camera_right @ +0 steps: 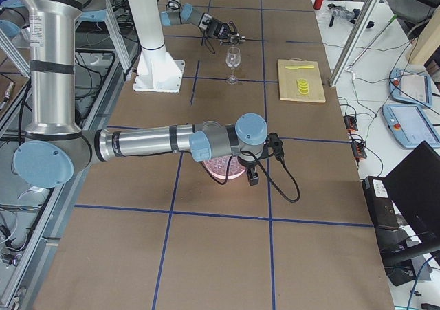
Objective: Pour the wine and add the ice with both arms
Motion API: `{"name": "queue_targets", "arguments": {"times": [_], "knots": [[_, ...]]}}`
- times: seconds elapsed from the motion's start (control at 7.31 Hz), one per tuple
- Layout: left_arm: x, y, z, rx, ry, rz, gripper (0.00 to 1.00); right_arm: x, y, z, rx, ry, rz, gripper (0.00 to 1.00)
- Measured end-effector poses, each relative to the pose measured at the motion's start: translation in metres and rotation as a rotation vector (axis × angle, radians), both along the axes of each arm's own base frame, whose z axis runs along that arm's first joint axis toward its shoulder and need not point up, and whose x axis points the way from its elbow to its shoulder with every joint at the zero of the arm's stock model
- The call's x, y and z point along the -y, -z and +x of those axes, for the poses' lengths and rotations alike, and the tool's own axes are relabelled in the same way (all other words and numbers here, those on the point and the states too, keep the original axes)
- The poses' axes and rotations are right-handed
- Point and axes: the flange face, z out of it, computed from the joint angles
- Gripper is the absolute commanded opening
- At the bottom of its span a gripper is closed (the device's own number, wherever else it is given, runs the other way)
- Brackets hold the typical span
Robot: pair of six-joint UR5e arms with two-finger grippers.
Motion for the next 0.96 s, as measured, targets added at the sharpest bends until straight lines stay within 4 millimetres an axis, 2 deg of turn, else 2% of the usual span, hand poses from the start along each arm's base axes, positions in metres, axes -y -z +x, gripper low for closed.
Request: {"name": "queue_targets", "arguments": {"times": [0.55,0.96], "knots": [[0.005,0.008,-0.002,0.156,-0.095,-0.044,0.00,-0.001,-0.001,0.000,0.001,0.000,-0.004,1.00],[0.006,0.014,-0.005,0.181,-0.139,-0.054,0.00,-0.002,-0.001,0.000,0.001,0.000,-0.004,1.00]]}}
